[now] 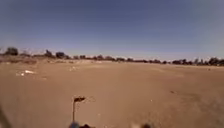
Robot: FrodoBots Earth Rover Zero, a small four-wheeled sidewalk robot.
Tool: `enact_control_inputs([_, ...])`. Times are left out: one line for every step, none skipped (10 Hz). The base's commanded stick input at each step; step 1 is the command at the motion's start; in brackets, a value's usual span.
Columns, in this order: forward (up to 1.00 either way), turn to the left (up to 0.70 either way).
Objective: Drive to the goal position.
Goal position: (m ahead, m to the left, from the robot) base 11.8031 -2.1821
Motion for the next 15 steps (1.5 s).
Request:
enact_control_inputs([0.70, 0.00])
enact_control_inputs([0.70, 0.00])
enact_control_inputs([0.70, 0.00])
enact_control_inputs([0.70, 0.00])
enact_control_inputs([0.70, 0.00])
enact_control_inputs([0.70, 0.00])
enact_control_inputs([0.70, 0.00])
enact_control_inputs([0.70, 0.00])
enact_control_inputs([0.70, 0.00])
enact_control_inputs([0.70, 0.00])
enact_control_inputs([0.70, 0.00])
enact_control_inputs([0.70, 0.00])
enact_control_inputs([0.70, 0.00])
enact_control_inputs([0.70, 0.00])
enact_control_inputs([0.70, 0.00])
